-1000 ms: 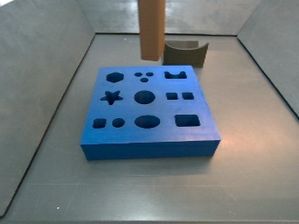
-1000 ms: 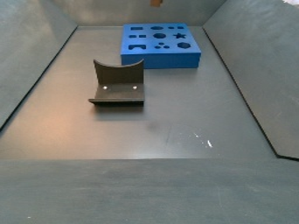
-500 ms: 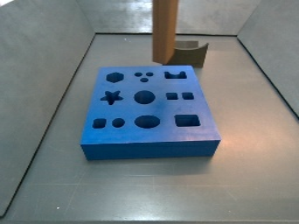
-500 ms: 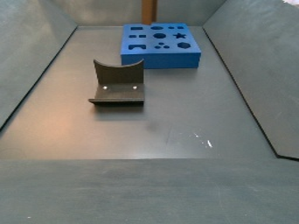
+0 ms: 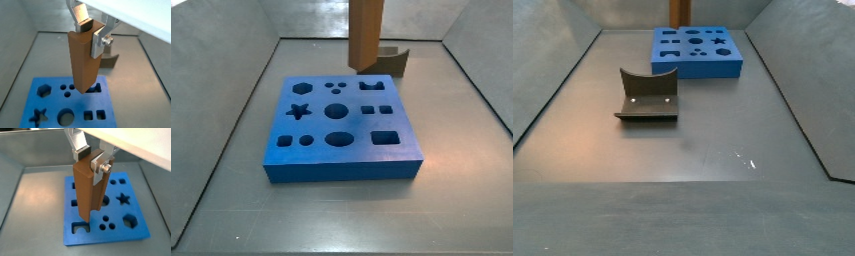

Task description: Insert the arch object.

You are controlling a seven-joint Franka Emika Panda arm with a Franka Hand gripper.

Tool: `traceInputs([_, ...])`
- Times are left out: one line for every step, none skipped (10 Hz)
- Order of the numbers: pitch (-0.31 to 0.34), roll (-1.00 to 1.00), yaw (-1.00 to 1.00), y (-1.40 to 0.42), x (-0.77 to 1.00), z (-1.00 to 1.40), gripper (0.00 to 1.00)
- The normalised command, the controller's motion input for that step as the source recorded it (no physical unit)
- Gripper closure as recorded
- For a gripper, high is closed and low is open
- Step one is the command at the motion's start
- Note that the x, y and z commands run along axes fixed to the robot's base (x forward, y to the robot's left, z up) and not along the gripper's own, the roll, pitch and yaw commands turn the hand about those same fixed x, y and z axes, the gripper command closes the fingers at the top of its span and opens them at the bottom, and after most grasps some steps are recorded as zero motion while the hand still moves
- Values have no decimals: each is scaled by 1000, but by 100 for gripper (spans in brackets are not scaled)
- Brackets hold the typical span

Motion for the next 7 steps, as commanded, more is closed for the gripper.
traceInputs([0, 39, -957, 69, 169, -494, 100])
traceInputs([0, 36, -946, 46, 223, -586, 100])
traceInputs([0, 23, -951, 43, 231, -571, 100])
traceInputs([0, -37, -926, 91, 240, -386, 100])
traceInputs([0, -77, -857, 94, 300, -189, 100])
traceInputs([1, -39, -860, 126, 260, -214, 100])
traceInputs([17, 0, -917, 114, 140, -206, 100])
